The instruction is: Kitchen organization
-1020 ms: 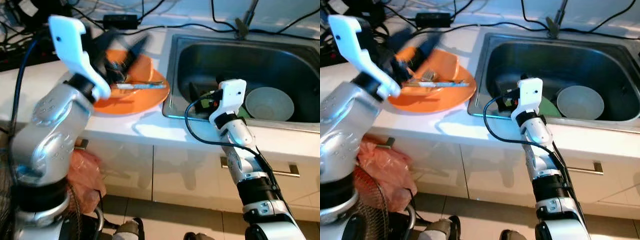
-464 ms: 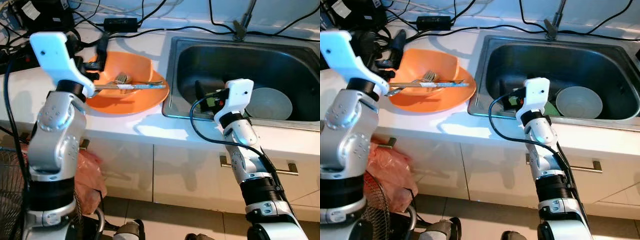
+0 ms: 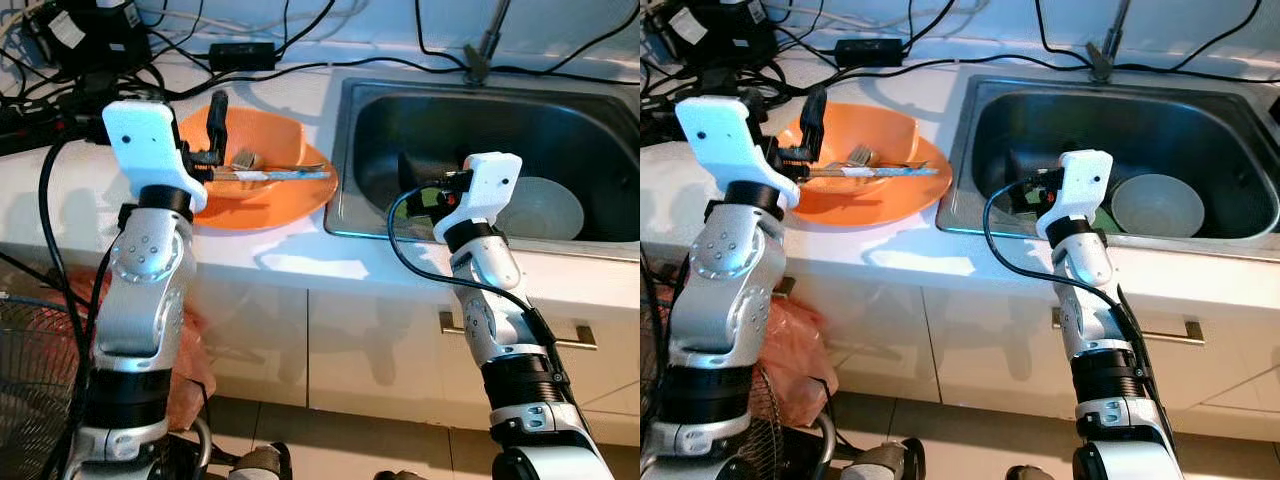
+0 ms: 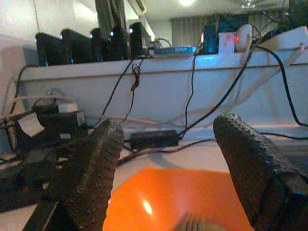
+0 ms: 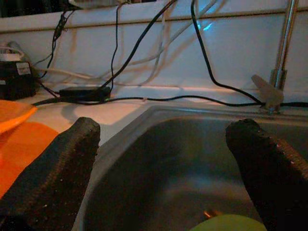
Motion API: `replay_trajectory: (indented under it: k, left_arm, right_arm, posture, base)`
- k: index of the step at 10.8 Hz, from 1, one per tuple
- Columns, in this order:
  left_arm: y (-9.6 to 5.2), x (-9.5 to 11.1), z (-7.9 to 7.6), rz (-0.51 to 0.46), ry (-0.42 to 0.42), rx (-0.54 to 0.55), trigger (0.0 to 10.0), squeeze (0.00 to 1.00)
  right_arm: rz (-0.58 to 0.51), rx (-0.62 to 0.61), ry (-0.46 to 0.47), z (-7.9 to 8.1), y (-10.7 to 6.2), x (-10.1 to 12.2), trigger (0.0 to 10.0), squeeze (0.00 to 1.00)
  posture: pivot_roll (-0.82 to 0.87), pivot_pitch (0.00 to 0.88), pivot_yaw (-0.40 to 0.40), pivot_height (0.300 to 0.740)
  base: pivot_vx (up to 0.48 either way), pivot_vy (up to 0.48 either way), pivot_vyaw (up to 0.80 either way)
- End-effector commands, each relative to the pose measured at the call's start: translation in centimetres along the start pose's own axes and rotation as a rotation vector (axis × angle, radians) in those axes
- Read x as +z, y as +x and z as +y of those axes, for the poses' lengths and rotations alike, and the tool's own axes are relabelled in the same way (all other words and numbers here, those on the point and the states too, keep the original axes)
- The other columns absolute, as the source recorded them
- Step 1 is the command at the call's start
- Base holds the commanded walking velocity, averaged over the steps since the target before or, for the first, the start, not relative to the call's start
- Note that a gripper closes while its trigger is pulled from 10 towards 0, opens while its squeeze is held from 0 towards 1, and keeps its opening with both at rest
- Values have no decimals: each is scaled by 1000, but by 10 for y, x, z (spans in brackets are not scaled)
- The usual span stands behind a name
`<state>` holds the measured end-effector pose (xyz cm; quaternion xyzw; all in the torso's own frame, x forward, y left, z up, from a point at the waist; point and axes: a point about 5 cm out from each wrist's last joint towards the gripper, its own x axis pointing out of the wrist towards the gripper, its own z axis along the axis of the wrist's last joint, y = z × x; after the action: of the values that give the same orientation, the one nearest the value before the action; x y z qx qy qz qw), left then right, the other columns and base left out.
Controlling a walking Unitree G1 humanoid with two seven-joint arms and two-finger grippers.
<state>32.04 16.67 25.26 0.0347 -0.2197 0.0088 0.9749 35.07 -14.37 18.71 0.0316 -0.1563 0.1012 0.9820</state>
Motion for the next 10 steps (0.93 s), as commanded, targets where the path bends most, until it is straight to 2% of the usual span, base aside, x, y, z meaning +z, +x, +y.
replay_trajectory:
  k: [1,4,10]
  left_arm:
    - [2,1,-1,-14,12,17,10000,0]
    - [0,-5,-5,-3,31,13,10000,0]
    - [1,-7,-7,7,46,7,10000,0]
  right_arm:
    - [-18,-7,1,-1,0,5,10000,0]
    - [-19,-7,-12,-1,0,6,10000,0]
    - [-4,4,-12,2,-3,4,10000,0]
  posture:
    - [75,57,45,740]
    - [74,67,38,740]
    - [76,91,37,740]
  base:
    - [0,0,0]
    - [0,0,0]
    - [0,-322,0]
